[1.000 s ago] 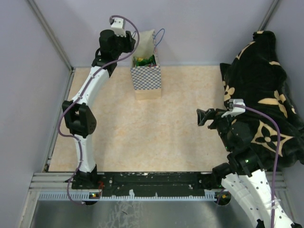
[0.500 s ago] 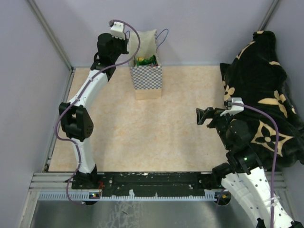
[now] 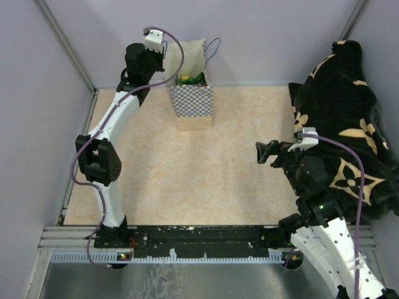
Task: Take the snacks out of the paper bag
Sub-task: Adjust the paper bag at the center of the board.
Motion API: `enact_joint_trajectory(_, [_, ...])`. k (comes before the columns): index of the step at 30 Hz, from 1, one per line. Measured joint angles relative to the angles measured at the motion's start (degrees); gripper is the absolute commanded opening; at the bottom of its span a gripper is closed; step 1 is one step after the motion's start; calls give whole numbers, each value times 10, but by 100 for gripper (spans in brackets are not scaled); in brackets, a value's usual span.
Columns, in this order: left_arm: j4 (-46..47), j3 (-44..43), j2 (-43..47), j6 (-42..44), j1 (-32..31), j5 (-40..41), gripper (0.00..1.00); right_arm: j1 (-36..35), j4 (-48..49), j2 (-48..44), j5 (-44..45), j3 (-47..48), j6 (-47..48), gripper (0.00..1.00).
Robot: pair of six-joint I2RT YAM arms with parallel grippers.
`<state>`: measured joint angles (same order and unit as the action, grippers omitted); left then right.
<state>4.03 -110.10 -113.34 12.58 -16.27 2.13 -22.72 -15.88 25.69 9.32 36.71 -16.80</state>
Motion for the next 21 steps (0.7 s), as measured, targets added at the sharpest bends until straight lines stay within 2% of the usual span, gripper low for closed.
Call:
enact_joint_trajectory(11, [-31,-9,1,3,50,-19,0,0,-1,0,0,0,0,99])
enact_joint_trajectory(21, [-97,-81,1,-16,78,-47,0,0,0,0,-9,0,1,99])
